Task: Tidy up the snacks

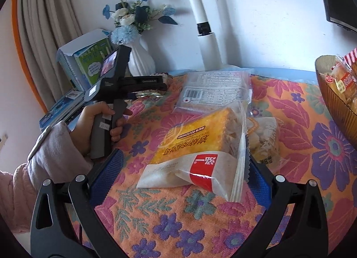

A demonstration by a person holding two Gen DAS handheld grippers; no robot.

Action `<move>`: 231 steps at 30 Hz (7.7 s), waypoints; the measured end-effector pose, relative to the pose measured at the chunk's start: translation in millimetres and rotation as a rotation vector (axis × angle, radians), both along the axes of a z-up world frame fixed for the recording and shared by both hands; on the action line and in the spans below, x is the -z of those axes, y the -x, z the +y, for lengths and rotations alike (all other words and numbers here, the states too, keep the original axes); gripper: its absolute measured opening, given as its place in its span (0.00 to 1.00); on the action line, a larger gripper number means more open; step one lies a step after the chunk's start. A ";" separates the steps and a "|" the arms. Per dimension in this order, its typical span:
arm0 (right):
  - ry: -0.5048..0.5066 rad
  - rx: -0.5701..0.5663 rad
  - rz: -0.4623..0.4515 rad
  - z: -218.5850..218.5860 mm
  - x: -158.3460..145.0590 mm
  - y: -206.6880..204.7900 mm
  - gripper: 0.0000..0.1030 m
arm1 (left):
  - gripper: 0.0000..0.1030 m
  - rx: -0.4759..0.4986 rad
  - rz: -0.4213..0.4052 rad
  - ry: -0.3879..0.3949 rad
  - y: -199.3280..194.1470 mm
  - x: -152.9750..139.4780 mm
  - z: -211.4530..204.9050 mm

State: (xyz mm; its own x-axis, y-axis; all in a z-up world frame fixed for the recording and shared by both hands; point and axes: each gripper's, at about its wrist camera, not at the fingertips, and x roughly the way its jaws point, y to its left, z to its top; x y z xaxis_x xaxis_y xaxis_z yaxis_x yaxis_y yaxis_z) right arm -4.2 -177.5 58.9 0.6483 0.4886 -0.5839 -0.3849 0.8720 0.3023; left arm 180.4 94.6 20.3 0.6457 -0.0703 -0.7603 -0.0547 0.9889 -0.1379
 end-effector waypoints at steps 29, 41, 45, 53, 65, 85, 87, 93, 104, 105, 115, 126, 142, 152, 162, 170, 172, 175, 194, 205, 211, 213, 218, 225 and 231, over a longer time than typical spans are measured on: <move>0.461 -0.353 0.214 81.3 33.2 -64.3 0.97 | 0.92 0.005 -0.008 0.010 0.3 0.5 0.1; 0.051 -0.137 0.047 38.7 7.0 -24.3 0.79 | 0.57 -0.031 -0.070 0.049 13.2 -6.5 13.2; -0.032 -0.109 0.050 19.9 4.9 -23.6 0.79 | 0.56 -0.044 -0.103 0.051 20.2 -8.6 13.8; -0.047 -0.105 0.045 21.8 8.4 -26.9 0.79 | 0.56 -0.014 -0.177 -0.012 42.6 -18.5 2.7; -0.059 -0.097 0.027 15.4 7.3 -25.5 0.79 | 0.56 -0.018 -0.183 -0.010 42.8 -20.3 -1.3; -0.157 0.427 -0.097 -185.2 -100.0 -33.6 0.79 | 0.56 0.356 -0.314 0.044 99.3 -114.0 -117.7; -0.123 0.521 -0.086 -224.9 -106.9 -36.5 0.79 | 0.57 0.448 -0.309 0.067 105.9 -126.2 -155.1; -0.127 0.684 0.022 -306.5 -94.0 -48.8 0.81 | 0.58 0.723 -0.221 0.154 122.7 -132.6 -280.7; -0.100 0.693 -0.013 -302.6 -109.6 -16.1 0.97 | 0.95 0.645 -0.129 0.083 105.7 -119.9 -296.0; -0.106 0.645 -0.032 -291.8 -115.9 -12.0 0.97 | 0.95 0.592 -0.166 0.063 102.4 -128.9 -279.4; 0.111 0.145 0.054 -121.9 -62.2 -37.8 0.97 | 0.95 0.236 -0.088 0.035 61.2 -113.2 -108.6; 0.243 0.009 0.216 -69.4 27.9 -61.0 0.97 | 0.95 0.252 0.115 0.088 44.1 -8.1 -108.3; 0.200 0.076 0.042 -72.1 -1.7 -36.3 0.57 | 0.17 0.378 -0.026 0.045 84.1 -27.7 -151.3; 0.091 0.246 -0.105 -147.5 -89.1 -14.3 0.58 | 0.15 0.445 -0.154 0.230 96.8 -108.4 -152.9; 0.080 0.535 -0.094 -256.0 -117.5 -10.5 0.58 | 0.15 0.610 -0.140 0.472 77.8 -151.4 -244.5; 0.027 0.561 -0.013 -299.9 -101.0 -25.8 0.87 | 0.90 0.500 0.087 0.252 38.8 -90.3 -300.1; 0.017 0.576 -0.020 -306.3 -102.9 -18.6 0.88 | 0.93 0.501 0.038 0.209 44.6 -92.6 -297.8; -0.015 0.588 -0.025 -307.3 -103.0 -16.4 0.91 | 0.94 0.534 -0.004 0.100 54.8 -98.8 -302.3; -0.025 0.575 -0.070 -248.8 -108.2 34.5 0.97 | 0.95 0.382 -0.141 0.038 92.8 -130.9 -247.1; 0.122 0.638 0.082 -192.3 -9.8 41.2 0.97 | 0.95 0.329 -0.163 -0.095 170.1 -67.4 -232.5; 0.176 0.710 0.072 -199.9 9.1 40.9 0.97 | 0.95 0.309 -0.206 -0.176 183.5 -47.5 -242.7; 0.179 0.715 0.101 -202.5 16.7 38.0 0.97 | 0.95 0.307 -0.224 -0.193 186.0 -45.8 -244.8; 0.187 0.733 0.101 -204.6 17.3 37.8 0.97 | 0.95 0.311 -0.236 -0.204 187.8 -39.9 -246.8; 0.217 0.731 0.105 -198.5 18.6 35.1 0.97 | 0.95 0.310 -0.232 -0.220 187.2 -32.9 -247.0; 0.213 0.733 0.105 -199.1 18.5 36.0 0.97 | 0.95 0.308 -0.236 -0.226 187.8 -32.9 -245.4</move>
State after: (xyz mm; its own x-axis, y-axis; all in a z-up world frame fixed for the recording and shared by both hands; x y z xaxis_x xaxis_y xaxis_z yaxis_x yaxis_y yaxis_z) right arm -40.2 -376.6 40.4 0.6991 -0.1749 -0.6933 0.3355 0.9365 0.1019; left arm -7.4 -150.9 53.2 0.7782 -0.1350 -0.6133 0.2538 0.9609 0.1105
